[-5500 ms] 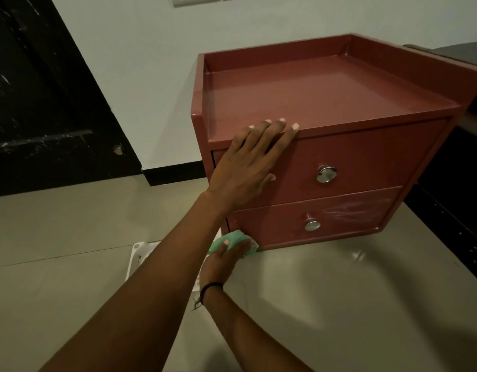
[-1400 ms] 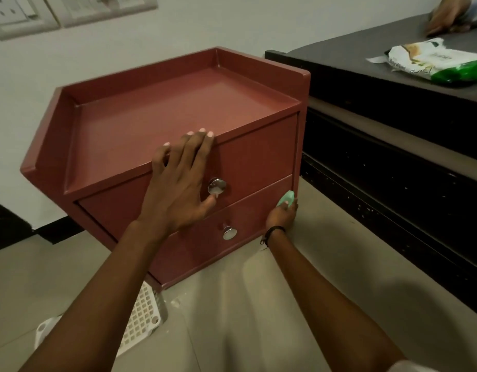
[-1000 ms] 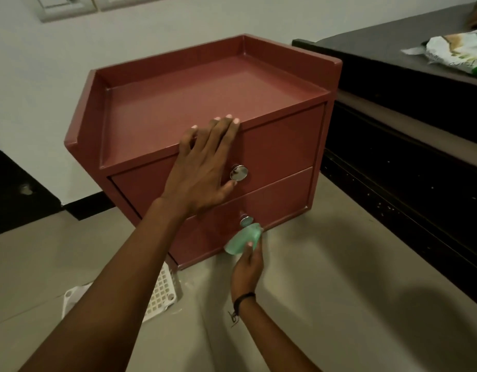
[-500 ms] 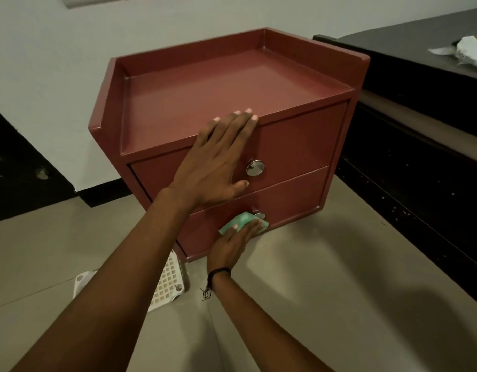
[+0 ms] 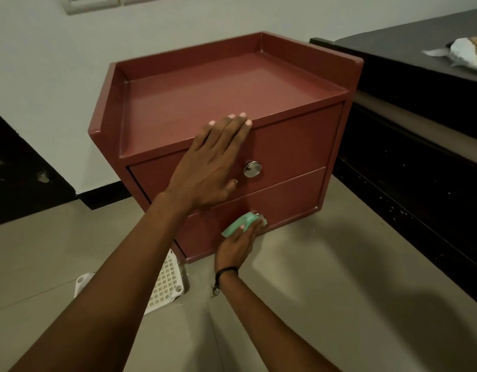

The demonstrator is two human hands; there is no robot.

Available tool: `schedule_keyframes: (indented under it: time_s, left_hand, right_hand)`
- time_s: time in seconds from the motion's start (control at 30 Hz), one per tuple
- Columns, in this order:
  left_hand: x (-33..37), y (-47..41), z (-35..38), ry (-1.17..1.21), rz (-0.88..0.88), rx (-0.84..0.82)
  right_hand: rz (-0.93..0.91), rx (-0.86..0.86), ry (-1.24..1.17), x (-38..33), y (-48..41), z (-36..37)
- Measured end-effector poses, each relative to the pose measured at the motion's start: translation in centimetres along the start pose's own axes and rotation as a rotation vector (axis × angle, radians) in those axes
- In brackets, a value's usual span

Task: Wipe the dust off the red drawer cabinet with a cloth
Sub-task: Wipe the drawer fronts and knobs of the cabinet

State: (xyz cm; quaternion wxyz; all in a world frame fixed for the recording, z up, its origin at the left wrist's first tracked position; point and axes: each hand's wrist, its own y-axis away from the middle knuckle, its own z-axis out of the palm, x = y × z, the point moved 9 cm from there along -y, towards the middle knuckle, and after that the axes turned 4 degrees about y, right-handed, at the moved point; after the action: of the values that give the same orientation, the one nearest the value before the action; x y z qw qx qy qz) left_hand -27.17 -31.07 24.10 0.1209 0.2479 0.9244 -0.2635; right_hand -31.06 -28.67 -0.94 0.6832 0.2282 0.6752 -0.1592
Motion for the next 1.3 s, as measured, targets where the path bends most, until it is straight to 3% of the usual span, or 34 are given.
schedule_keyframes:
  time_s: [0.17, 0.33, 0.47, 0.63, 0.77, 1.03, 1.3]
  left_hand:
    - [0.0, 0.2, -0.2, 0.029, 0.018, -0.017]
    - [-0.1, 0.1, -0.4, 0.049, 0.02, -0.017]
    - [-0.1, 0.1, -0.2, 0.048, 0.012, -0.001]
    - [-0.4, 0.0, -0.5, 0.03, 0.0, 0.012]
    - [-0.8, 0.5, -0.6, 0.012, -0.042, 0.032]
    - [-1.3, 0.9, -0.4, 0.023, -0.059, 0.023]
    - [-1.2, 1.1, -0.6, 0.045, -0.062, 0.02]
  right_hand:
    - [0.124, 0.036, 0.021, 0.1, -5.1, -1.6]
    - [0.033, 0.008, -0.007, -0.3, -0.9, -0.8]
    - [0.081, 0.022, -0.109, -1.2, -0.8, -3.2]
    - [-0.199, 0.097, -0.248, -9.4, -1.1, -5.1]
    - [-0.383, 0.019, -0.181, -14.0, -1.2, -2.6]
    - [-0.525, -0.133, -0.049, -13.3, 0.6, -0.8]
    - [-0.464, -0.054, -0.088, -14.3, 0.8, -0.2]
